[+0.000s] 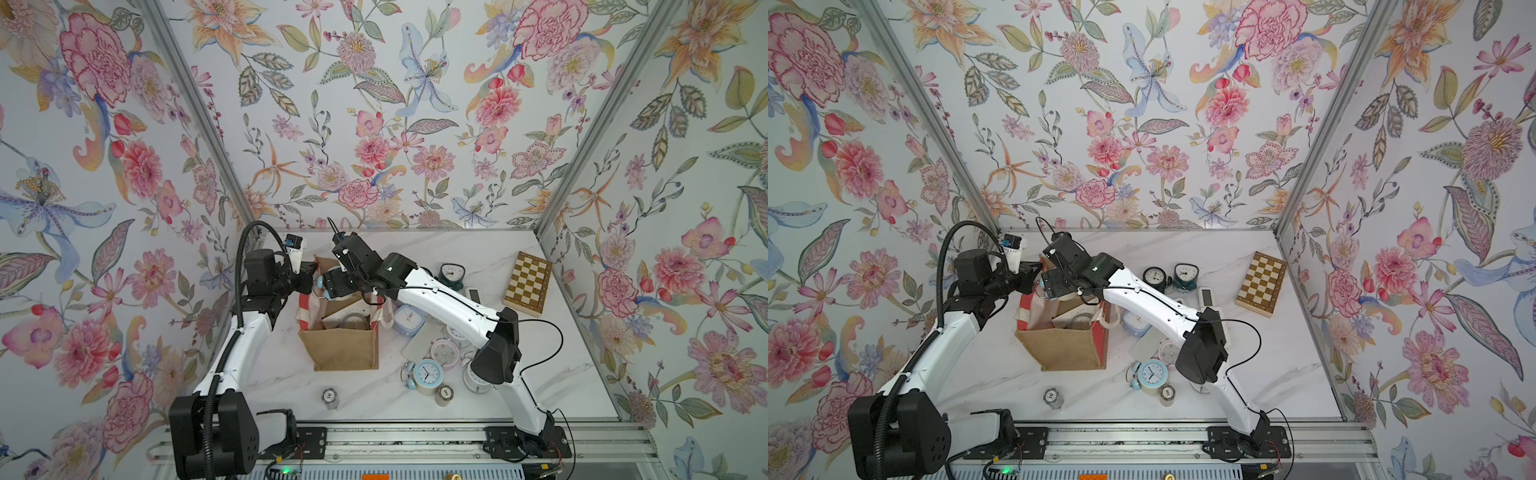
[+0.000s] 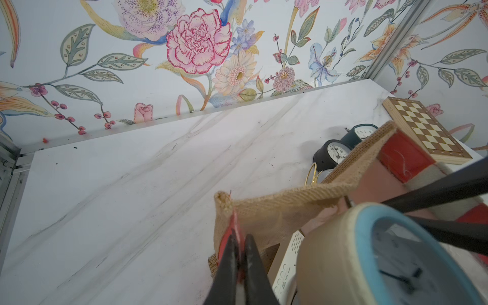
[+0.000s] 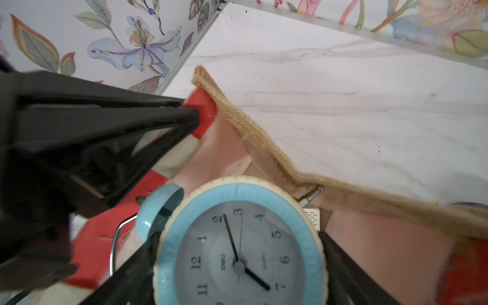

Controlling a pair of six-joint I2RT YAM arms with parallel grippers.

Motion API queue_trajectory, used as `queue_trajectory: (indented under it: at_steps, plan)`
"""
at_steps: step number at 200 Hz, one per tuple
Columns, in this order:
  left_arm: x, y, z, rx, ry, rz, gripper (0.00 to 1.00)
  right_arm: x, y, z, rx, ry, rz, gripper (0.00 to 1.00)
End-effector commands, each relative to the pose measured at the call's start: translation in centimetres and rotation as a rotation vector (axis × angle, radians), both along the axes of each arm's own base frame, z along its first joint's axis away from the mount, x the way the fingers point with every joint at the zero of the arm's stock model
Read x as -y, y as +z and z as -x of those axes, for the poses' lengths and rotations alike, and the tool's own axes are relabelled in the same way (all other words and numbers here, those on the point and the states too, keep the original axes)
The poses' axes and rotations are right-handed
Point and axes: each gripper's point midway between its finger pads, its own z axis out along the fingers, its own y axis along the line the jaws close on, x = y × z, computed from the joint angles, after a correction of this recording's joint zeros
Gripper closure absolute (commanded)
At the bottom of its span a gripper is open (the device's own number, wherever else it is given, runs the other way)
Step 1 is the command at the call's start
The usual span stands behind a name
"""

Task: Put the alarm clock into the canvas bag
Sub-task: Place the alarm at the canvas bag.

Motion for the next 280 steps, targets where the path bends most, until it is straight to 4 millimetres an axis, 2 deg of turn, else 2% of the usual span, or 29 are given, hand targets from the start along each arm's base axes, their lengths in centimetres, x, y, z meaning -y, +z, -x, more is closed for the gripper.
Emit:
queue_trajectory:
  at_steps: [1, 34, 70, 117, 156, 173, 187, 204, 227, 241, 255, 280]
  plan:
    - [0.9, 1.2, 0.6, 0.043, -0.037, 0.020, 0.98, -0.4, -0.7, -1.5, 0.020, -0.054, -0.011, 0.43]
    - [0.9, 1.7, 0.9, 0.057, -0.042, 0.021, 0.99, 0.1, -3.7, -3.7, 0.066, -0.121, 0.072, 0.44]
    - [1.2, 1.8, 1.2, 0.061, -0.055, 0.030, 0.99, 0.4, -7.1, -5.1, 0.070, -0.146, 0.141, 0.44]
    - [1.4, 2.5, 1.5, 0.089, -0.064, 0.033, 0.99, 0.6, -11.7, -5.9, 0.072, -0.148, 0.237, 0.44]
    - [0.8, 1.9, 1.1, 0.071, -0.031, 0.020, 0.99, 0.8, -14.3, -5.0, 0.033, -0.129, 0.278, 0.40]
    - [0.5, 1.2, 0.8, 0.048, -0.011, 0.010, 0.99, 0.4, -14.1, -4.3, 0.017, -0.100, 0.266, 0.35]
    - [0.3, 0.9, 0.6, 0.034, -0.003, 0.004, 0.99, 0.0, -13.6, -3.6, 0.007, -0.067, 0.253, 0.24]
    - [0.2, 0.5, 0.4, 0.020, 0.001, 0.001, 0.98, -0.6, -12.3, -2.8, -0.004, -0.030, 0.220, 0.13]
    - [0.1, -0.1, 0.2, -0.003, 0.007, -0.002, 0.98, -1.2, -9.9, -2.1, 0.009, -0.001, 0.179, 0.04]
    - [0.1, -0.5, 0.1, -0.019, 0.008, -0.002, 0.98, -1.0, -8.3, -2.3, 0.028, -0.010, 0.161, 0.00]
    - [0.0, -0.7, 0.0, -0.029, 0.010, -0.006, 0.98, -0.3, -7.0, -2.5, 0.046, -0.038, 0.156, 0.01]
    - [0.1, -1.0, -0.1, -0.039, 0.006, -0.003, 0.98, 1.1, -5.5, -2.5, 0.037, -0.073, 0.139, 0.01]
